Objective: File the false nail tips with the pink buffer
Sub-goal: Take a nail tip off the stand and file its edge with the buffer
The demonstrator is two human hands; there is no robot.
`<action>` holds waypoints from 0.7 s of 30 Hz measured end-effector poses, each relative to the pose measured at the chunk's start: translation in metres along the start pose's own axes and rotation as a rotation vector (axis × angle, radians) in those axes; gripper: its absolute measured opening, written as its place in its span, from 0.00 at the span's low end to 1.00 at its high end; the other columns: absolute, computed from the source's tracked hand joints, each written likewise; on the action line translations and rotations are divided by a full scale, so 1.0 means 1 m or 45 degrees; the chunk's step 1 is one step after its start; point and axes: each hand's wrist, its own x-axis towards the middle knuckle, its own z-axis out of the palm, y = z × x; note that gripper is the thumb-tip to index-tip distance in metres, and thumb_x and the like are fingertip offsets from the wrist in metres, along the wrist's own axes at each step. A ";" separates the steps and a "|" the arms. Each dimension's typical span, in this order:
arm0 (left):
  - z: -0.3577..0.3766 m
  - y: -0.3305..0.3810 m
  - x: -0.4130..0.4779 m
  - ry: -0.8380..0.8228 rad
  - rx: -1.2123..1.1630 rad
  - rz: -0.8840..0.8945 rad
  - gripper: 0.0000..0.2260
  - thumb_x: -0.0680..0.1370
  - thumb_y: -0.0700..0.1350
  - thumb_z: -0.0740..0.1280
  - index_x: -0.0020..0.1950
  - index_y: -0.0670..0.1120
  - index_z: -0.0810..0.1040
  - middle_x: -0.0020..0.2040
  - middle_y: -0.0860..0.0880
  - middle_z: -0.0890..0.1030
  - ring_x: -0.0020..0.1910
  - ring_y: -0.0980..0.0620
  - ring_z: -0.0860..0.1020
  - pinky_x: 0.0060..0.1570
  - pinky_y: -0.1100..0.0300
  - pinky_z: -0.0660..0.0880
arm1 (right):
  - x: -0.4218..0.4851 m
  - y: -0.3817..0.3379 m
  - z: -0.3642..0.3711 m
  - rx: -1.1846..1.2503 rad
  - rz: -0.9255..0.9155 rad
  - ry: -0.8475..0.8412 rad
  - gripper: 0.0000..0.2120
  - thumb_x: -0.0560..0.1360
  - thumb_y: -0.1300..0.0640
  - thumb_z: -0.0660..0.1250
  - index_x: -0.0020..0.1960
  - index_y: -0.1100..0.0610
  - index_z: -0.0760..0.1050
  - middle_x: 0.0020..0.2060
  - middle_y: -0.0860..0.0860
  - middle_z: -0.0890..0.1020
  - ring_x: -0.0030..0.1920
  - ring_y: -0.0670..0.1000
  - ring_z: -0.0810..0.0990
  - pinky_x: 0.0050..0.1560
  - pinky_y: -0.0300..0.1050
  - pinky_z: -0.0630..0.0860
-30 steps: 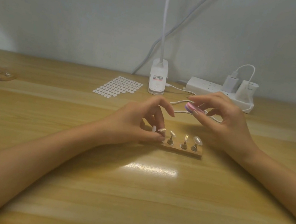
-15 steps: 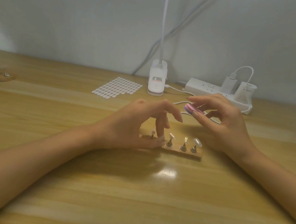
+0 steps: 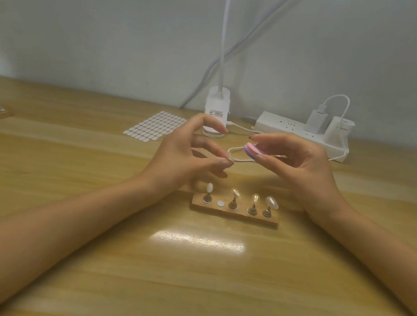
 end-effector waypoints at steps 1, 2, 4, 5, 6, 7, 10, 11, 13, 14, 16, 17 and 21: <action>0.001 0.001 -0.001 -0.004 0.025 0.020 0.19 0.73 0.37 0.77 0.59 0.47 0.75 0.42 0.48 0.87 0.39 0.47 0.87 0.35 0.59 0.81 | 0.000 0.000 0.000 -0.003 -0.008 -0.007 0.16 0.70 0.55 0.76 0.56 0.61 0.84 0.49 0.54 0.87 0.52 0.49 0.86 0.59 0.49 0.81; 0.001 0.001 -0.002 -0.010 0.055 0.035 0.18 0.73 0.37 0.77 0.59 0.47 0.75 0.42 0.48 0.87 0.40 0.48 0.87 0.33 0.59 0.80 | 0.000 0.000 0.001 -0.007 -0.017 -0.021 0.15 0.71 0.56 0.76 0.56 0.61 0.84 0.49 0.53 0.87 0.52 0.49 0.85 0.58 0.48 0.82; 0.001 0.002 -0.003 -0.008 0.091 0.041 0.18 0.74 0.37 0.77 0.59 0.48 0.75 0.42 0.49 0.87 0.42 0.50 0.87 0.31 0.60 0.79 | -0.001 0.000 0.002 -0.044 -0.044 -0.066 0.14 0.73 0.56 0.75 0.57 0.59 0.84 0.49 0.51 0.87 0.52 0.49 0.85 0.56 0.47 0.82; 0.001 0.002 -0.003 -0.002 0.096 0.038 0.19 0.73 0.36 0.77 0.59 0.49 0.75 0.42 0.50 0.86 0.42 0.50 0.87 0.30 0.62 0.78 | -0.001 0.000 0.004 -0.085 -0.070 -0.091 0.13 0.73 0.56 0.75 0.57 0.58 0.84 0.49 0.50 0.87 0.52 0.49 0.85 0.55 0.46 0.83; 0.001 0.002 -0.003 0.009 0.103 0.034 0.19 0.73 0.36 0.77 0.59 0.49 0.75 0.42 0.50 0.86 0.42 0.50 0.87 0.30 0.62 0.77 | -0.002 0.001 0.005 -0.138 -0.106 -0.110 0.13 0.74 0.56 0.75 0.58 0.57 0.84 0.48 0.49 0.86 0.52 0.49 0.85 0.53 0.46 0.83; 0.001 0.002 -0.003 0.020 0.116 0.033 0.20 0.73 0.37 0.77 0.59 0.50 0.74 0.42 0.50 0.86 0.42 0.50 0.87 0.30 0.62 0.77 | -0.002 0.001 0.006 -0.194 -0.150 -0.119 0.14 0.74 0.55 0.75 0.59 0.56 0.83 0.48 0.48 0.86 0.52 0.50 0.85 0.52 0.46 0.82; 0.001 0.002 -0.003 0.051 0.169 0.052 0.23 0.72 0.39 0.79 0.61 0.52 0.73 0.41 0.51 0.86 0.42 0.53 0.87 0.33 0.65 0.78 | -0.002 0.001 0.009 -0.274 -0.287 -0.090 0.16 0.75 0.55 0.74 0.62 0.55 0.81 0.49 0.49 0.84 0.51 0.51 0.84 0.52 0.46 0.81; 0.001 0.001 -0.003 0.055 0.178 0.063 0.24 0.71 0.39 0.79 0.62 0.52 0.73 0.40 0.51 0.86 0.42 0.53 0.87 0.35 0.66 0.78 | -0.002 0.001 0.010 -0.277 -0.323 -0.078 0.16 0.75 0.55 0.74 0.63 0.54 0.80 0.49 0.48 0.84 0.51 0.51 0.84 0.52 0.47 0.80; 0.002 0.002 -0.004 0.054 0.181 0.085 0.26 0.71 0.39 0.80 0.64 0.53 0.73 0.39 0.52 0.86 0.41 0.51 0.87 0.37 0.64 0.80 | -0.002 0.000 0.013 -0.292 -0.382 -0.083 0.17 0.76 0.55 0.74 0.63 0.54 0.79 0.49 0.49 0.85 0.51 0.51 0.83 0.52 0.48 0.80; 0.002 0.002 -0.004 0.049 0.179 0.094 0.27 0.71 0.39 0.80 0.64 0.52 0.72 0.39 0.52 0.87 0.40 0.49 0.86 0.37 0.60 0.81 | -0.001 0.001 0.015 -0.316 -0.410 -0.098 0.16 0.76 0.56 0.74 0.63 0.55 0.80 0.48 0.49 0.85 0.50 0.50 0.83 0.52 0.48 0.80; 0.002 0.004 -0.005 0.034 0.171 0.102 0.28 0.71 0.39 0.79 0.66 0.52 0.71 0.40 0.52 0.87 0.38 0.43 0.86 0.37 0.54 0.83 | 0.000 0.001 0.015 -0.413 -0.471 -0.119 0.14 0.76 0.59 0.74 0.61 0.57 0.81 0.47 0.48 0.85 0.48 0.46 0.82 0.51 0.43 0.78; 0.002 0.004 -0.005 0.027 0.162 0.098 0.28 0.72 0.39 0.79 0.66 0.53 0.71 0.40 0.52 0.87 0.38 0.42 0.86 0.37 0.52 0.84 | 0.001 0.002 0.014 -0.455 -0.486 -0.111 0.13 0.76 0.59 0.74 0.61 0.57 0.81 0.46 0.47 0.85 0.48 0.45 0.82 0.50 0.41 0.77; 0.003 0.006 -0.007 0.008 0.141 0.112 0.27 0.72 0.39 0.79 0.66 0.51 0.70 0.41 0.50 0.87 0.40 0.46 0.87 0.41 0.43 0.84 | 0.000 0.000 0.013 -0.490 -0.518 -0.086 0.13 0.76 0.60 0.74 0.60 0.59 0.82 0.46 0.49 0.85 0.47 0.45 0.81 0.50 0.37 0.74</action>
